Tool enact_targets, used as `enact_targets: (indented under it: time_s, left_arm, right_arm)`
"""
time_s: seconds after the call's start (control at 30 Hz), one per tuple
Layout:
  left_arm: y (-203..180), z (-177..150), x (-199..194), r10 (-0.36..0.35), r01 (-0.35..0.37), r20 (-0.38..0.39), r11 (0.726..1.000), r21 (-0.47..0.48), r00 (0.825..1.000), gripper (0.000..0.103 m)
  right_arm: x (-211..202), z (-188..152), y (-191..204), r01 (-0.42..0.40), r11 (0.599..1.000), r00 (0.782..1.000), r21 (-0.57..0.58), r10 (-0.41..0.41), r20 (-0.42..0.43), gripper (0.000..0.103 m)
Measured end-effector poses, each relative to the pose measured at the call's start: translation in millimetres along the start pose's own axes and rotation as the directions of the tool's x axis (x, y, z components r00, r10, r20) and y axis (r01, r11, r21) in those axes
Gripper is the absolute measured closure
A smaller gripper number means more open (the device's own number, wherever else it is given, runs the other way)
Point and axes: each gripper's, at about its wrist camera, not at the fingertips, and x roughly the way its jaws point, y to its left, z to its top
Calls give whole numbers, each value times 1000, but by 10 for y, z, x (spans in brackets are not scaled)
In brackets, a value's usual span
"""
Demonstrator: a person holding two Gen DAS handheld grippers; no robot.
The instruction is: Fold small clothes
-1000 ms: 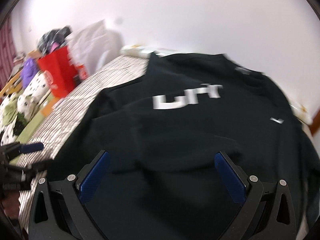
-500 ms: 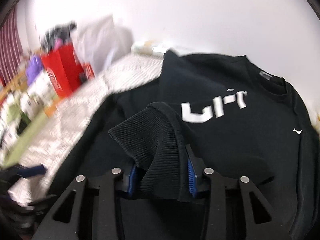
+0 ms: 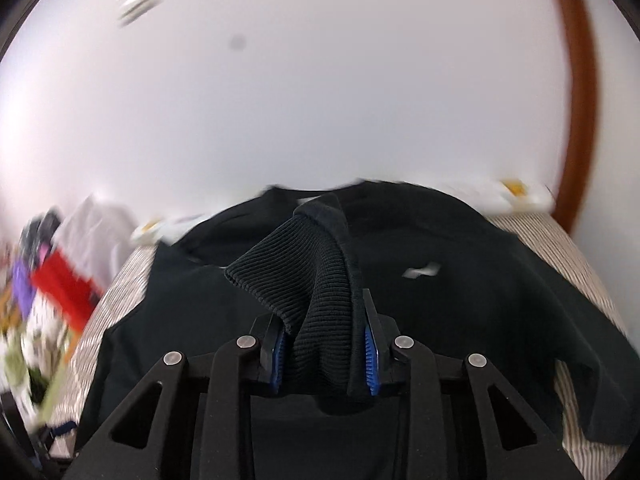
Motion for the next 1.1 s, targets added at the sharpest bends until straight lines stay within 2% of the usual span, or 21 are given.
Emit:
enact_targets:
  time_s: [0.2,0.43,0.53,0.63,0.73,0.8,0.87,0.93,1.1]
  left_arm:
    - [-26,4,18,15,-15,-5,1000,5,1000,18]
    - [-34,12,20,19,-19,-18,1000,1,1000,18]
    - [-9,43,6,-6,6,-38,1000,-10,999,18]
    - [43,123,-33,-28,27,-31,999,-29,999,18]
    - [69,313,-46,-2,2,-13,1000,-26,1000,19]
    - [40,426,-38,13,-13,1,1000,-10,1000,19]
    - [-1,590,-1,28,-28,16,1000,8,999,19]
    - [-32,709,53,31,-31,18,999,16,999,21]
    - [-105,938,255,14,-15,26,999,31,1000,31]
  right_arm:
    - [79,-186,-619,26,986,999,167,-19,-47,73]
    - [147,-473,-951,64,973,991,221,-36,-127,71]
    - [169,-501,-990,145,973,974,177,-109,-200,64]
    - [16,-401,-846,232,970,962,65,-220,-160,61]
    - [-76,-203,-563,246,969,964,-38,-248,-99,48]
    - [-25,-50,-282,201,975,975,-96,-208,-76,44]
    - [130,75,58,106,983,990,-147,-118,-73,44]
    - [338,163,323,30,985,996,-168,-44,-82,44]
    - [1077,320,998,-149,969,981,-199,120,-153,44]
